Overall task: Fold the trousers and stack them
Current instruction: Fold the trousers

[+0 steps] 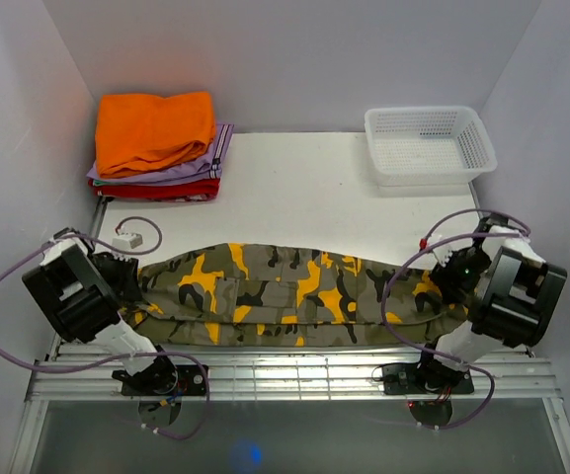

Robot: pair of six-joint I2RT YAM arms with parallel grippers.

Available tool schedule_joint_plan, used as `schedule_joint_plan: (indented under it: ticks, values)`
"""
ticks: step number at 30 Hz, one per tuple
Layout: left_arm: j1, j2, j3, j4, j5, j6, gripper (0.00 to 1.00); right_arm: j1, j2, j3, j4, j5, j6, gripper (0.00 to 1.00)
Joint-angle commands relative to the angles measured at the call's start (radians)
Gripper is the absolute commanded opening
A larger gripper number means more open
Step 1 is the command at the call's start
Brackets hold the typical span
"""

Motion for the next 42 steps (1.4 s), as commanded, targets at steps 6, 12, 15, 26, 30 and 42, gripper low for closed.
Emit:
schedule_joint_plan:
  ticks: [6,12,15,26,30,42]
  values:
    - [-0.052,0.265,0.281,0.192,-0.054,-0.296,0.44,0.149,0.203,0.280,0.224,0.005,0.243,0.67]
    - [-0.052,0.247,0.463,-0.002,0.083,-0.140,0.72,0.176,0.163,0.354,0.124,0.001,0.197,0.73]
    - [-0.050,0.152,0.503,-0.110,0.140,-0.028,0.87,0.154,0.068,0.340,0.110,0.002,0.102,0.82]
    - [-0.045,-0.026,0.401,-0.194,0.191,0.055,0.93,0.038,0.090,0.473,0.029,0.050,0.216,0.70]
    - [-0.045,-0.045,0.367,-0.185,0.248,0.001,0.93,0.002,0.195,0.585,0.031,0.021,0.555,0.67]
    - [-0.045,-0.084,0.309,-0.164,0.289,-0.097,0.93,-0.002,0.307,0.449,0.172,-0.021,0.814,0.67]
